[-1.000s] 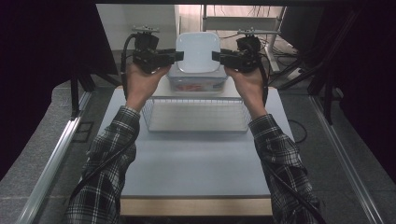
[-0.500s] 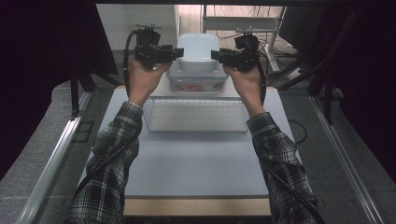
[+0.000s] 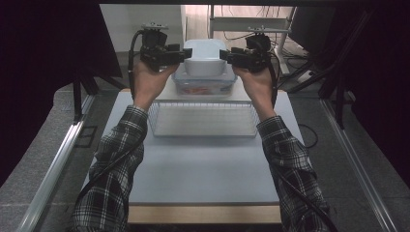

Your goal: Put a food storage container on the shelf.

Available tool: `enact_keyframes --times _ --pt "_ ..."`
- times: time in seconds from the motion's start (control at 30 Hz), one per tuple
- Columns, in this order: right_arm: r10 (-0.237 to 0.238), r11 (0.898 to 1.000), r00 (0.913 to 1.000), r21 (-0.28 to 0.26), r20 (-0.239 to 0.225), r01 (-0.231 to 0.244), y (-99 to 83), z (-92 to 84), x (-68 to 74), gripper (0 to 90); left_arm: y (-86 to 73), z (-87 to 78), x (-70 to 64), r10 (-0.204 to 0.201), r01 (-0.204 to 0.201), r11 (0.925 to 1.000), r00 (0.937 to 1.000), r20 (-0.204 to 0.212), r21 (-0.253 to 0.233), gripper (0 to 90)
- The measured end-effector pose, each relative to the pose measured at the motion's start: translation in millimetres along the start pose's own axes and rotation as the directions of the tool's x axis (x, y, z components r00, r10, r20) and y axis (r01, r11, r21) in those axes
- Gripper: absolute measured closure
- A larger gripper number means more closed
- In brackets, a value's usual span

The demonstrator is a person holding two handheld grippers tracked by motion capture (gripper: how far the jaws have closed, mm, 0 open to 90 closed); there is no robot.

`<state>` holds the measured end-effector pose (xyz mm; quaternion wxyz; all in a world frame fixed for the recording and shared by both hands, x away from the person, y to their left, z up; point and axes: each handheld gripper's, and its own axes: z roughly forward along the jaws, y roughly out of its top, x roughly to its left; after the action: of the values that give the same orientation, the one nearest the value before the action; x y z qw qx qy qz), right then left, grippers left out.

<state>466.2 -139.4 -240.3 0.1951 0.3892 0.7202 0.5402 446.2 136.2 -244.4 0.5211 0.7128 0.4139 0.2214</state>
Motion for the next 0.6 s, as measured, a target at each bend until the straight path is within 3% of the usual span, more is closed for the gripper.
enact_keyframes --times 0.13,0.37,0.53,0.6 --pt "-0.016 1.000 0.9995 0.004 -0.029 0.017 -2.7 -3.0 0.5 41.2 -2.7 -4.9 -3.9 0.031 -0.031 0.9994 0.9994 0.018 0.015 38.3" --pt "-0.041 0.999 0.9956 0.030 -0.084 0.044 -12.2 -6.0 2.7 25.4 -17.7 -6.6 -9.5 0.039 -0.044 0.9974 0.9951 0.091 0.057 24.3" --pt "-0.100 0.993 0.9916 0.060 -0.081 0.105 -22.2 -7.2 5.5 17.4 -31.1 -5.8 -12.4 0.055 -0.064 0.9942 0.9924 0.110 0.086 16.5" --pt "-0.121 0.990 0.9891 0.065 -0.084 0.127 -27.1 -8.5 6.9 14.9 -36.1 -6.3 -12.8 0.043 -0.054 0.9943 0.9917 0.121 0.092 14.3"
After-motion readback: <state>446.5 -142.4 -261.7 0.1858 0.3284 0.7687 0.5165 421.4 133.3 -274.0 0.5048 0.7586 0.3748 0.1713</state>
